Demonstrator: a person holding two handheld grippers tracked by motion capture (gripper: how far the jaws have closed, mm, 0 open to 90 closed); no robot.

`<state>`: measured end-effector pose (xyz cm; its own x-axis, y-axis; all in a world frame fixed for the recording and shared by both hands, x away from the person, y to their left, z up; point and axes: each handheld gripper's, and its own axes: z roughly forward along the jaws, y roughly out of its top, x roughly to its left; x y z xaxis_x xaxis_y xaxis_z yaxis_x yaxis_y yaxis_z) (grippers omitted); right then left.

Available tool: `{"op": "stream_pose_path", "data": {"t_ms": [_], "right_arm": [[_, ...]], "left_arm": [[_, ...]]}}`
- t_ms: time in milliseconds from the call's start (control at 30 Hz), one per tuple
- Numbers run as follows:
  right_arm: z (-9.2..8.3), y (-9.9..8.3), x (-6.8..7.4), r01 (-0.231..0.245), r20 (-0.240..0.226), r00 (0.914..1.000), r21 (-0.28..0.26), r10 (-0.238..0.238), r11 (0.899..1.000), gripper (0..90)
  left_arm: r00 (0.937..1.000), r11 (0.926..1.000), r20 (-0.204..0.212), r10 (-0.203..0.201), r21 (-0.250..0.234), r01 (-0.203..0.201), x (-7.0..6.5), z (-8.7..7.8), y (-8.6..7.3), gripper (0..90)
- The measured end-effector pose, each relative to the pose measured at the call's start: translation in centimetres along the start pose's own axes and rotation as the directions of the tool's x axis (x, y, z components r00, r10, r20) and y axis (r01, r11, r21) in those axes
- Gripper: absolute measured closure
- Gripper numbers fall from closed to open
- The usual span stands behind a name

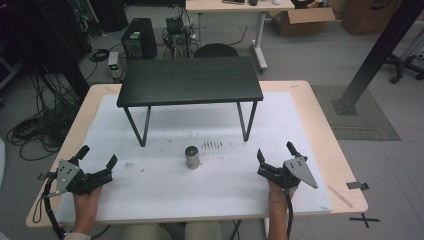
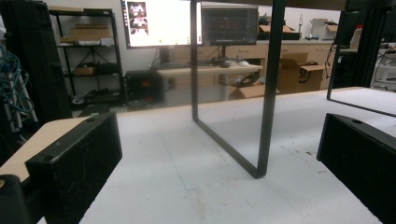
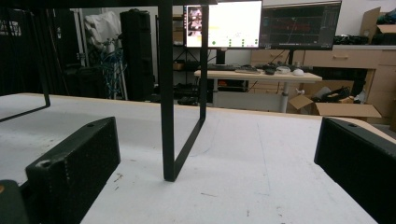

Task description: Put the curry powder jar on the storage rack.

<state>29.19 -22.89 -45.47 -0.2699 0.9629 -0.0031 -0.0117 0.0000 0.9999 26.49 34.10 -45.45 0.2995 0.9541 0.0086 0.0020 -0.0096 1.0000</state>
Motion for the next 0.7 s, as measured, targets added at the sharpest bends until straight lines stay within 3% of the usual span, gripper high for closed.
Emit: {"op": "stream_pose_path", "data": {"t_ms": [267, 700], "right_arm": [[0.0, 0.4, 0.1, -0.004, -0.012, 0.9999, -0.001, 0.004, 1.0, 0.0], [-0.2, 3.5, 1.9, 0.004, -0.11, 0.9939, -0.021, -0.007, 1.0, 0.0]], "left_arm": [[1.0, 1.0, 0.0, 0.0, -0.001, 0.0, 0.0, 0.0, 0.0, 0.4], [1.0, 1.0, 0.0, -0.001, -0.002, 0.001, 0.0, 0.0, 0.0, 0.4]]}}
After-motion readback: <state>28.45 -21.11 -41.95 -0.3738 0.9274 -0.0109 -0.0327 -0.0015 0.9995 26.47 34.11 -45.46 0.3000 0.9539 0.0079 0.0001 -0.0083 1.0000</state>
